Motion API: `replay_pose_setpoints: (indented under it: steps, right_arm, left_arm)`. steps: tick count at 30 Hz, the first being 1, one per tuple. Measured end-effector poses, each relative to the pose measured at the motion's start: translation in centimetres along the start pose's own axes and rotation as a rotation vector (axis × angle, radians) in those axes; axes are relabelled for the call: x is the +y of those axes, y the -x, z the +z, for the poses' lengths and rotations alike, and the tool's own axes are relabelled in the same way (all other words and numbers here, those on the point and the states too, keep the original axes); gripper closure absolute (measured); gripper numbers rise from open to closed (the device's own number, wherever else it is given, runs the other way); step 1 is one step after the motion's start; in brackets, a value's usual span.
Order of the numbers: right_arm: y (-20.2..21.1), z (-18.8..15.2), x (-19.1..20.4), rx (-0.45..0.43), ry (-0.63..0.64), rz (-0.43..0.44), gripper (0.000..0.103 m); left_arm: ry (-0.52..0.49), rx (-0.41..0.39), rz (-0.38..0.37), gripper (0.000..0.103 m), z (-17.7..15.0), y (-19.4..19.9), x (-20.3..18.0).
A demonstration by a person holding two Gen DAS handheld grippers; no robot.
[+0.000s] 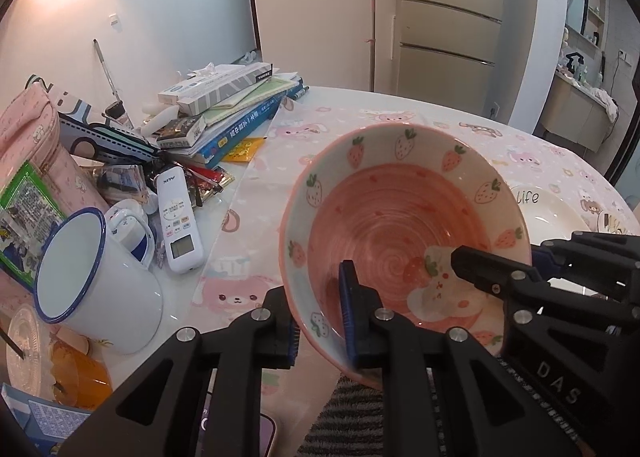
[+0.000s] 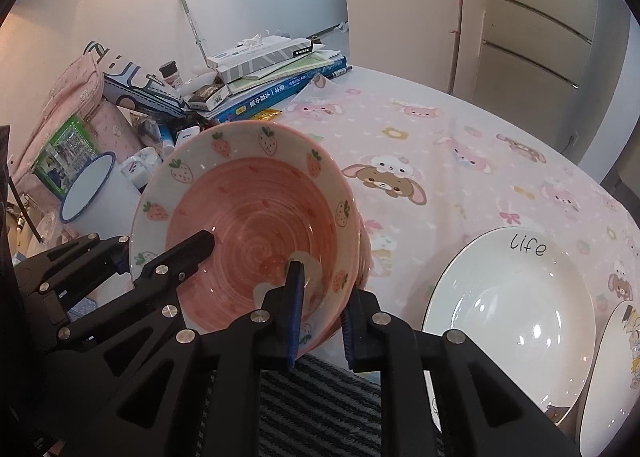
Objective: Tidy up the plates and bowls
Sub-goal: 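Lower the second pink bowl into the first pink bowl with both grippers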
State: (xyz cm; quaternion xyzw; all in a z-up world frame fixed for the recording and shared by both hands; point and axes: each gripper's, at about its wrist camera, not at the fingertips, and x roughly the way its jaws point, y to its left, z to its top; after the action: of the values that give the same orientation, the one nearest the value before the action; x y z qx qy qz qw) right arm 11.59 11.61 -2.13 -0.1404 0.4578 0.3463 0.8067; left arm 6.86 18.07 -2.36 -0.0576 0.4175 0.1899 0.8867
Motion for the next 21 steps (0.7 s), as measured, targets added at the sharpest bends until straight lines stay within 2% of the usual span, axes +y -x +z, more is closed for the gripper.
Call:
replay_pose_setpoints:
  steps: [3,6,17,21]
  right_arm:
    - [0.5,0.1,0.1,-0.007,0.036,-0.022,0.084]
    - [0.5,0.2,0.8,-0.010,0.139,-0.048,0.082]
    - [-0.4,0.3,0.3,0.063,0.108,0.032,0.082]
    - [-0.5,0.4,-0.2,0.060,0.078,0.052,0.082]
  left_arm:
    - [0.018,-0.001,-0.044,0.088,0.1,0.3,0.3]
    - [0.041,0.006,-0.077,0.088,0.3,0.3,0.6]
    - [0.030,-0.004,-0.054,0.089,-0.3,0.4,0.7]
    - [0.035,-0.008,-0.067,0.085,-0.4,0.3,0.7]
